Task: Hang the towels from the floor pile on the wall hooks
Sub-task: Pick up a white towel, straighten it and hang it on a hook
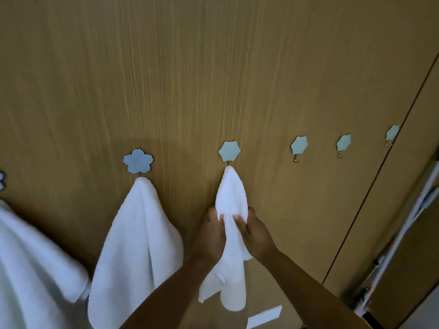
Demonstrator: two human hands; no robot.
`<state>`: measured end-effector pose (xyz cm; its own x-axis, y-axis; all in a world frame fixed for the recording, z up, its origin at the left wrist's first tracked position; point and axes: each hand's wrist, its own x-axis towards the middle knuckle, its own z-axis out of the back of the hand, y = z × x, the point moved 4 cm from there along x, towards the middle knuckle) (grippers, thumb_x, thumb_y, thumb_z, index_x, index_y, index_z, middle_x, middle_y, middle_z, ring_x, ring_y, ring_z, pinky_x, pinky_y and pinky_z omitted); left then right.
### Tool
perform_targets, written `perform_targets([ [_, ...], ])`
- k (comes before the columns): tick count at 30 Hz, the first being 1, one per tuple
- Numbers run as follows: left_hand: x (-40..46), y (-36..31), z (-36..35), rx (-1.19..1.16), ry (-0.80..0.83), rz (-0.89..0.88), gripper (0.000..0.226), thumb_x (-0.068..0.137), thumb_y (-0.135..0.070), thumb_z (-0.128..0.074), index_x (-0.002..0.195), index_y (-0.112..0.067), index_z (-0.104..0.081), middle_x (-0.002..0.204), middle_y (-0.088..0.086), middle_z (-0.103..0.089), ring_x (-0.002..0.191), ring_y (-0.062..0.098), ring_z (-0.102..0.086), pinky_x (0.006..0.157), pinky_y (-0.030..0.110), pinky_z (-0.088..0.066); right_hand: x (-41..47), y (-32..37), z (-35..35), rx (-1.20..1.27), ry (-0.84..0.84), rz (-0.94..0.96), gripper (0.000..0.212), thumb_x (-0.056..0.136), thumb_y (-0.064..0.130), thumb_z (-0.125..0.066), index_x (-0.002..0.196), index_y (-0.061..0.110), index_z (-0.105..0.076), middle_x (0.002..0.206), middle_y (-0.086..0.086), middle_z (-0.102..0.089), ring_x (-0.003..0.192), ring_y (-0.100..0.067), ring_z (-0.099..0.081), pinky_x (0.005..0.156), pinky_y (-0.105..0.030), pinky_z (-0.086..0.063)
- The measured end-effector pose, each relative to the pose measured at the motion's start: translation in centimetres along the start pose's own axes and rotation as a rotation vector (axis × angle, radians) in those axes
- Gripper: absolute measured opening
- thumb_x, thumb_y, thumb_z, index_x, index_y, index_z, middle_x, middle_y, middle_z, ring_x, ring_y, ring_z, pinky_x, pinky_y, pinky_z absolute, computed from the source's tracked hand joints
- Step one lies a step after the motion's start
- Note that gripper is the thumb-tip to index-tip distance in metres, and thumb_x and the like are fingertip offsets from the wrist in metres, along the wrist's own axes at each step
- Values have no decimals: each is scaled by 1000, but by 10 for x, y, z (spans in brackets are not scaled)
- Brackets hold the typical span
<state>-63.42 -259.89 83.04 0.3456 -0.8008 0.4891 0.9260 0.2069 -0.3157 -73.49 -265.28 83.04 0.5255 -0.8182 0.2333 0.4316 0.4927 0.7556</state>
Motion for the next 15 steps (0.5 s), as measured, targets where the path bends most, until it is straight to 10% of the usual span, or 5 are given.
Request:
perform_targets([
  [5,-18,4,-4,-41,197,139,47,101,-35,-26,143,-13,-21,146,2,-33,132,15,-36,111,22,-21,-29,-11,7,-137,75,-38,51,94,51,-36,133,18,-39,123,1,-57,102,-13,-57,85,-25,-47],
  [12,-56,-20,34,171,25,222,61,99,-36,-36,147,-5,-12,150,11,-28,135,23,-34,112,29,-28,-71,2,38,-475,39,48,46,100,27,-35,143,11,-29,133,-7,-46,117,-20,-49,95,-27,-39],
  [15,-81,-33,53,129,32,138,59,85,-26,-66,134,0,-45,136,16,-49,122,27,-52,101,33,-43,-96,18,47,-598,38,84,45,101,27,-33,143,11,-31,137,-6,-43,120,-21,-47,97,-29,-39],
])
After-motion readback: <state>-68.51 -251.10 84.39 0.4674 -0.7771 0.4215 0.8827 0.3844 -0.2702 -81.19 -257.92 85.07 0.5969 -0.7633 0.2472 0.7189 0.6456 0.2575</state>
